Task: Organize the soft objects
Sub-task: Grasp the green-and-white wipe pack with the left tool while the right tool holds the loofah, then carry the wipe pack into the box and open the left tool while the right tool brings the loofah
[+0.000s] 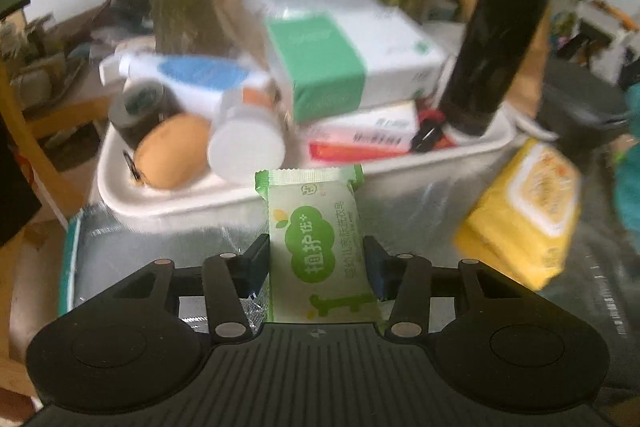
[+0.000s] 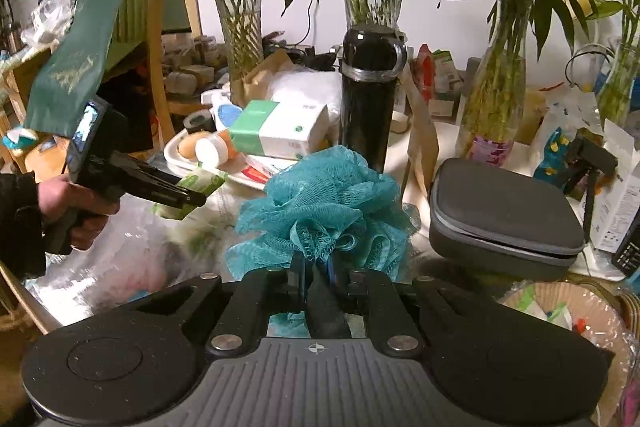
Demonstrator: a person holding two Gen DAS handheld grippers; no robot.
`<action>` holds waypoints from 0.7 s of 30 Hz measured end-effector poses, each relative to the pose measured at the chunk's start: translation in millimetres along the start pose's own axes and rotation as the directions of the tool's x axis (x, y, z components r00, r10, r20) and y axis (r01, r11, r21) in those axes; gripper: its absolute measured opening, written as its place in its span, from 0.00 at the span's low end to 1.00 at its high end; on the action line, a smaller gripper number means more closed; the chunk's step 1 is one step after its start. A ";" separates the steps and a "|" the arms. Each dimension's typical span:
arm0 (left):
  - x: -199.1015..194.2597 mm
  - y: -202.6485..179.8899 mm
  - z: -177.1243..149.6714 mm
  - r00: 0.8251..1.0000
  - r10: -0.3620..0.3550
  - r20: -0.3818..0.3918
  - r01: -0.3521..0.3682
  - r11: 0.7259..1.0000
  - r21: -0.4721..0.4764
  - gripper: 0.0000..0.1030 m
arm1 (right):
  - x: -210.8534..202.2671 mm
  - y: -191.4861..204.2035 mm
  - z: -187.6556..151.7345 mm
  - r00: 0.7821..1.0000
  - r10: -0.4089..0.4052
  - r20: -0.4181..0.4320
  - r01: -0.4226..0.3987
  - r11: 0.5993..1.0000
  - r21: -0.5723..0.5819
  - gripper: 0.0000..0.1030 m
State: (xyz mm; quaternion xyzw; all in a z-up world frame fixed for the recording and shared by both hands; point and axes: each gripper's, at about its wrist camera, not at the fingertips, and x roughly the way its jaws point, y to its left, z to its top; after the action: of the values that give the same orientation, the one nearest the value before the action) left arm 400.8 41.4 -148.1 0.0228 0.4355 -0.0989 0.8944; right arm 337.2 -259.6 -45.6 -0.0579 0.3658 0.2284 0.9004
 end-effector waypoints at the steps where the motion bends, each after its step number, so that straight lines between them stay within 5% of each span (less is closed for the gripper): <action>1: -9.6 -0.2 2.0 1.000 -0.007 0.015 0.007 1.000 0.005 0.46 | -2.5 1.2 0.3 1.000 0.003 0.003 -0.003 1.000 0.001 0.12; 21: -147.0 -17.8 -18.5 0.990 0.031 0.135 -0.036 0.999 0.031 0.46 | -62.4 35.4 -12.3 0.995 0.074 0.066 -0.074 0.997 -0.004 0.11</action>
State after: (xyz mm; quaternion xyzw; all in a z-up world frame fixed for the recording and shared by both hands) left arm 294.6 49.4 -43.5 0.0383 0.3722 -0.0925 0.9227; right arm 274.1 -254.5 -9.5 -0.0376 0.3376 0.2637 0.9028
